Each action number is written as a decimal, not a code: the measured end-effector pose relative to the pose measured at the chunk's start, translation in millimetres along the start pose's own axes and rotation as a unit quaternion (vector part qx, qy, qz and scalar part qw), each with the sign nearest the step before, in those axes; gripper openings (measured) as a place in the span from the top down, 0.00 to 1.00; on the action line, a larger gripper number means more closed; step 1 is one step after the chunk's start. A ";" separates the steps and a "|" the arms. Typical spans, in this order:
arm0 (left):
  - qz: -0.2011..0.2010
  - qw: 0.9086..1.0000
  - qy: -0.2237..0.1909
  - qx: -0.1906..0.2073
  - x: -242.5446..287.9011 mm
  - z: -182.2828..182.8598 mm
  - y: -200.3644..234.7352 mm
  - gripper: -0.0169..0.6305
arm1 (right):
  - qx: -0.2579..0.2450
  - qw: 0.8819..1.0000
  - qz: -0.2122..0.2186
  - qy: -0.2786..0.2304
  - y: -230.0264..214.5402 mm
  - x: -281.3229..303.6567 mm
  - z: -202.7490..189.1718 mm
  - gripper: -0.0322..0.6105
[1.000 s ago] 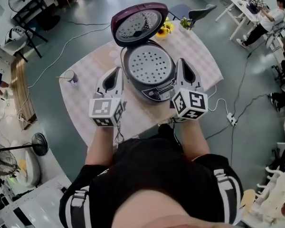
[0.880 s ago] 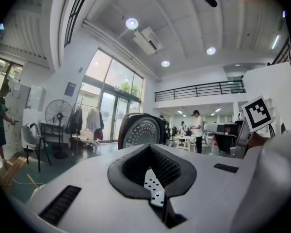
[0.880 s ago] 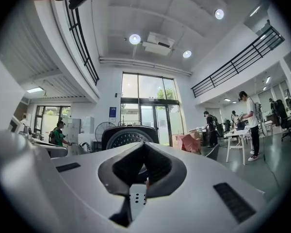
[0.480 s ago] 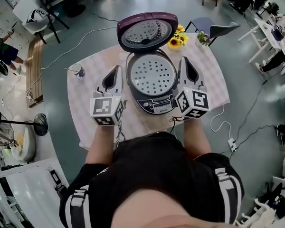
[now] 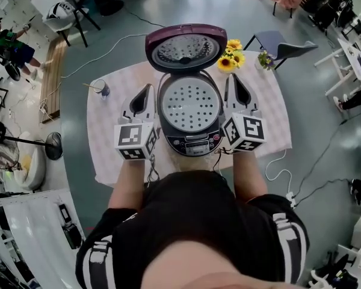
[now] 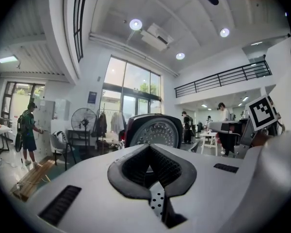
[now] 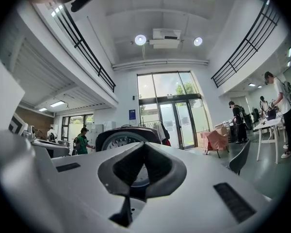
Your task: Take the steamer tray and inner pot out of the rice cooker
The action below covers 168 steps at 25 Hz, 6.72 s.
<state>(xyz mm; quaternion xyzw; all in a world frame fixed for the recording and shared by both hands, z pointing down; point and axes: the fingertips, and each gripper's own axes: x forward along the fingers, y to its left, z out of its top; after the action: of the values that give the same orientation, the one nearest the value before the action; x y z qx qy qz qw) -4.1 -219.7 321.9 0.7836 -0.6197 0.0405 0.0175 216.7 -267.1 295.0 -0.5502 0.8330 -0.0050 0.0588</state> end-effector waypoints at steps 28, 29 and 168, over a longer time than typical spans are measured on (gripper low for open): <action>-0.012 0.997 0.065 -0.036 19.6 -26.8 5.9 0.36 | 0.003 0.995 0.063 0.077 1.9 22.6 -38.6 0.51; -0.011 0.997 0.069 -0.035 21.7 -28.8 5.7 0.36 | 0.000 0.995 0.064 0.083 0.7 23.4 -41.9 0.51; 0.057 0.924 0.342 -0.162 -89.1 -305.8 343.6 0.93 | -0.017 0.863 0.071 0.499 352.2 133.1 -357.5 0.93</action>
<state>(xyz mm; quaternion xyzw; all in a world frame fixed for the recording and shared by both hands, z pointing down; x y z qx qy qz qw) -371.4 -189.1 611.1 0.6724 -0.6176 0.2057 0.3524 -194.5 -270.4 611.9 -0.4142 0.7878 -0.2609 -0.3739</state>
